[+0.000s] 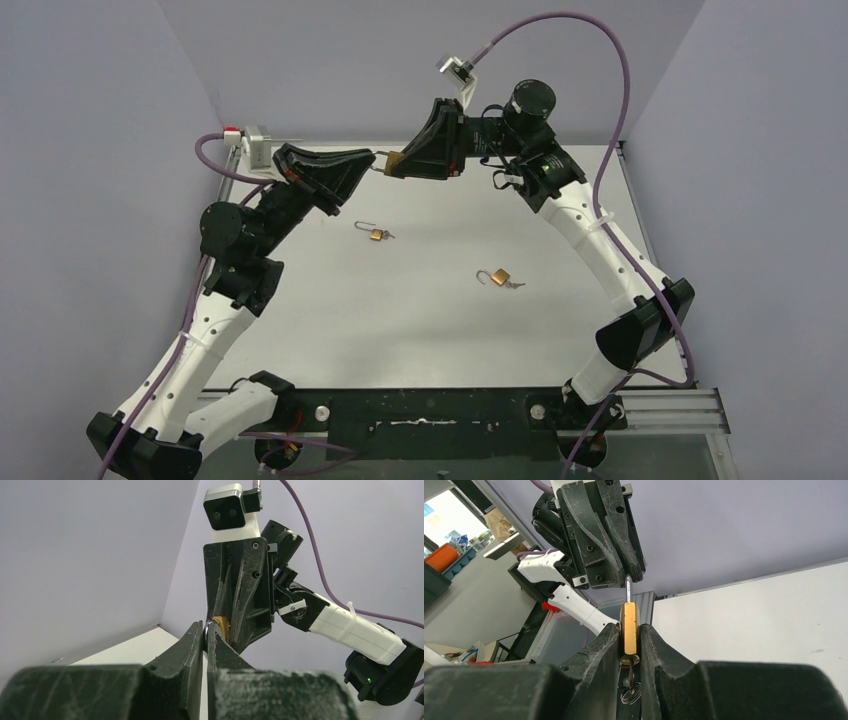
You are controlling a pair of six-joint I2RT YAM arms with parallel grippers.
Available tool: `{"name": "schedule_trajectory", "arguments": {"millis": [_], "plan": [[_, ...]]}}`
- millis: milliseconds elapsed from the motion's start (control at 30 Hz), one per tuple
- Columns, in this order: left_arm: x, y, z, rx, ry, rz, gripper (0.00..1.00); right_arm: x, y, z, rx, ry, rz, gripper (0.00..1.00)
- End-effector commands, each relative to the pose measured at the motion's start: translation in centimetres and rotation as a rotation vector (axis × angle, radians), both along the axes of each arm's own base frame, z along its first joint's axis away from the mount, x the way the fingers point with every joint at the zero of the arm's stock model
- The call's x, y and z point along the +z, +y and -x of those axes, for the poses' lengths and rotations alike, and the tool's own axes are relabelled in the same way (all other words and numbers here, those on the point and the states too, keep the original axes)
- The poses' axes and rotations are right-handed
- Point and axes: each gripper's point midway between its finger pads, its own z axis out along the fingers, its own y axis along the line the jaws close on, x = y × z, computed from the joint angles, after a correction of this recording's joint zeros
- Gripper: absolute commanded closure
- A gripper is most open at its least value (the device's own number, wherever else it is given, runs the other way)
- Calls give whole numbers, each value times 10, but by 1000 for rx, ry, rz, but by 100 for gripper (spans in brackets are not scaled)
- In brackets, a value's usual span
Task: Lock with the key
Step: Lock the lock.
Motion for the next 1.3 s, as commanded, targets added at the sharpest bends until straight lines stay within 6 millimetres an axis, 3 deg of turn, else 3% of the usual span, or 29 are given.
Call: {"name": "schedule_trajectory", "arguments": {"millis": [0,600,867,1133,1267], "plan": [[-71,-49,42,-331,194,-167,100,56,7,-9,-167,-161,-150,100],[-95,-81,51,-398,251,-158,100,56,16,-10,-158,-157,-155,100],[-88,-101,67,-471,267,-120,100,51,19,-12,-168,-168,-140,100],[-84,-97,70,-442,244,-154,100,52,17,-7,-145,-177,-142,100],[-80,-91,72,-417,228,-163,100,54,4,1,-69,-172,-157,100]]}}
